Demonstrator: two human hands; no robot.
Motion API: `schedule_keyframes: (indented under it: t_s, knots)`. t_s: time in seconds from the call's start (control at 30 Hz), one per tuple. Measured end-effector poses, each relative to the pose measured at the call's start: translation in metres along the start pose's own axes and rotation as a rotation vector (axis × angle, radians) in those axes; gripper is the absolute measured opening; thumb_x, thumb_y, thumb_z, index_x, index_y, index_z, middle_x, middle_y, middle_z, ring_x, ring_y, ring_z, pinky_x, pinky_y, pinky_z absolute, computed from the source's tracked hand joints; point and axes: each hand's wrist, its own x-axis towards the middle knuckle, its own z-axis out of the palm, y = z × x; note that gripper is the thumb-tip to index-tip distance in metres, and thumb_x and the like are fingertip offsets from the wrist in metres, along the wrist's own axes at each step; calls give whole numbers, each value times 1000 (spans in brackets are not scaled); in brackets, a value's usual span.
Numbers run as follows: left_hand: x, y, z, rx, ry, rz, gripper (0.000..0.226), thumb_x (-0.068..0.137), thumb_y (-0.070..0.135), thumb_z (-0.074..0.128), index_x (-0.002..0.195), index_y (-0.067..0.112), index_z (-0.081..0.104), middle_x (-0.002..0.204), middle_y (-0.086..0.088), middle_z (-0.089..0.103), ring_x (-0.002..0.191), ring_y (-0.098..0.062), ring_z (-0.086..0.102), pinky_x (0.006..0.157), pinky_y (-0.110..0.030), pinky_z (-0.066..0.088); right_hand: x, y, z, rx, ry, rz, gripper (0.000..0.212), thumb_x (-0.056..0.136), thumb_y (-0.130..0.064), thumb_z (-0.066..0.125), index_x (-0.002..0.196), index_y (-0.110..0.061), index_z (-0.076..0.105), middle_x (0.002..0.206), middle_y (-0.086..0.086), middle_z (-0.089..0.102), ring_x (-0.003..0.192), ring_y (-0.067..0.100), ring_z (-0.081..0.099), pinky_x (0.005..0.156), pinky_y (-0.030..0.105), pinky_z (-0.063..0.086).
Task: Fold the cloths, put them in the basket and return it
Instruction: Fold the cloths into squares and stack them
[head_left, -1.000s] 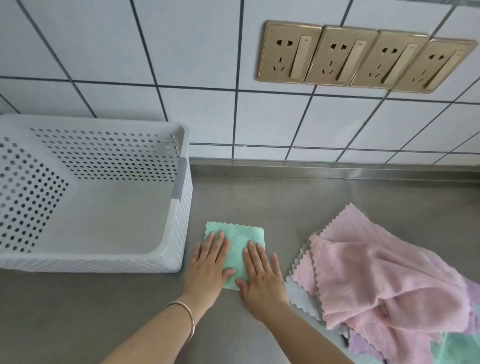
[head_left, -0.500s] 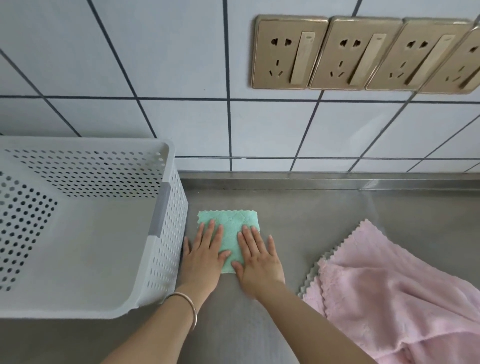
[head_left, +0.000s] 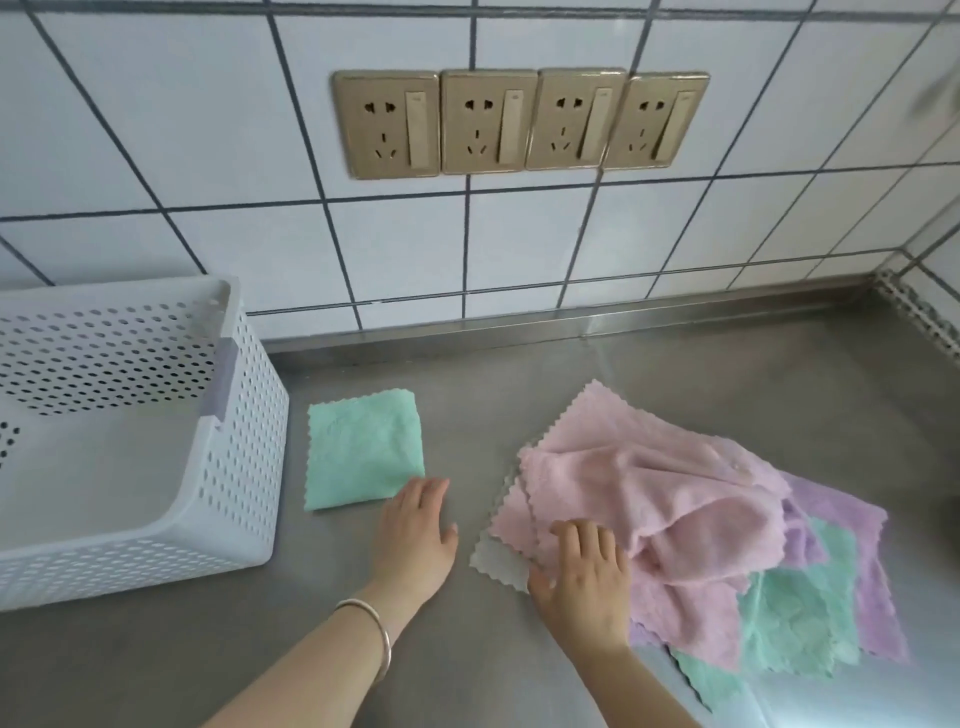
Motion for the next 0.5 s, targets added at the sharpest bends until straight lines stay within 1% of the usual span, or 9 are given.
schedule_keyframes:
  t_s: [0.1, 0.17, 0.2, 0.23, 0.27, 0.33, 0.4, 0.47, 0.5]
  knots:
    - [-12, 22, 12, -38, 0, 102, 48, 85, 19, 56, 131, 13, 47, 134, -6, 48, 126, -26, 45, 105, -34, 36, -9, 18, -5, -23, -81, 67, 28, 59, -33, 41, 70, -15, 59, 72, 3, 57, 64, 27, 55, 54, 35, 45]
    - [-16, 34, 20, -29, 19, 188, 42, 74, 15, 63, 116, 12, 60, 116, -9, 61, 109, -31, 59, 91, -37, 48, -9, 23, -7, -9, -107, 77, 25, 60, -29, 40, 62, -14, 59, 66, 2, 56, 59, 27, 55, 49, 33, 44]
    - [-17, 40, 22, -29, 26, 211, 38, 70, 15, 64, 107, 14, 63, 106, -7, 64, 98, -31, 63, 83, -36, 52, -9, 24, -8, 4, -104, 85, 24, 61, -27, 39, 58, -14, 58, 63, 2, 57, 57, 26, 56, 47, 31, 44]
    - [-18, 45, 23, -27, 33, 237, 35, 65, 16, 65, 101, 16, 64, 99, -4, 65, 90, -29, 65, 75, -33, 55, -7, 24, -10, 24, -96, 97, 24, 61, -25, 38, 55, -13, 58, 59, 2, 57, 55, 25, 56, 45, 29, 44]
    - [-20, 52, 20, -26, 40, 265, 35, 62, 17, 66, 97, 18, 64, 95, -1, 66, 86, -26, 66, 71, -31, 56, -5, 25, -13, 52, -87, 112, 24, 61, -24, 37, 51, -13, 56, 55, 1, 56, 52, 24, 56, 43, 26, 42]
    - [-22, 67, 17, -19, 72, 351, 37, 62, 18, 65, 99, 21, 65, 96, 2, 67, 88, -23, 66, 75, -29, 55, -2, 28, -20, 114, -72, 148, 23, 64, -21, 37, 48, -13, 52, 49, 1, 54, 43, 23, 55, 37, 24, 37]
    - [-20, 82, 13, -27, 45, 419, 38, 71, 17, 60, 108, 19, 65, 107, 1, 66, 101, -24, 62, 86, -32, 51, -1, 33, -28, 188, -71, 177, 22, 68, -19, 40, 50, -12, 49, 45, 2, 53, 37, 24, 52, 34, 24, 28]
    - [-17, 95, 9, 2, 34, 459, 38, 77, 19, 55, 114, 20, 63, 115, 0, 63, 109, -23, 57, 94, -35, 47, -2, 41, -35, 272, -79, 159, 25, 74, -22, 38, 57, -10, 51, 50, 5, 56, 40, 27, 53, 38, 23, 25]
    - [-16, 100, 9, 35, 39, 482, 37, 78, 21, 50, 112, 22, 64, 113, 2, 63, 108, -23, 58, 92, -36, 48, -3, 44, -38, 313, -61, 146, 29, 76, -25, 34, 64, -7, 54, 55, 7, 58, 46, 29, 55, 40, 26, 27]
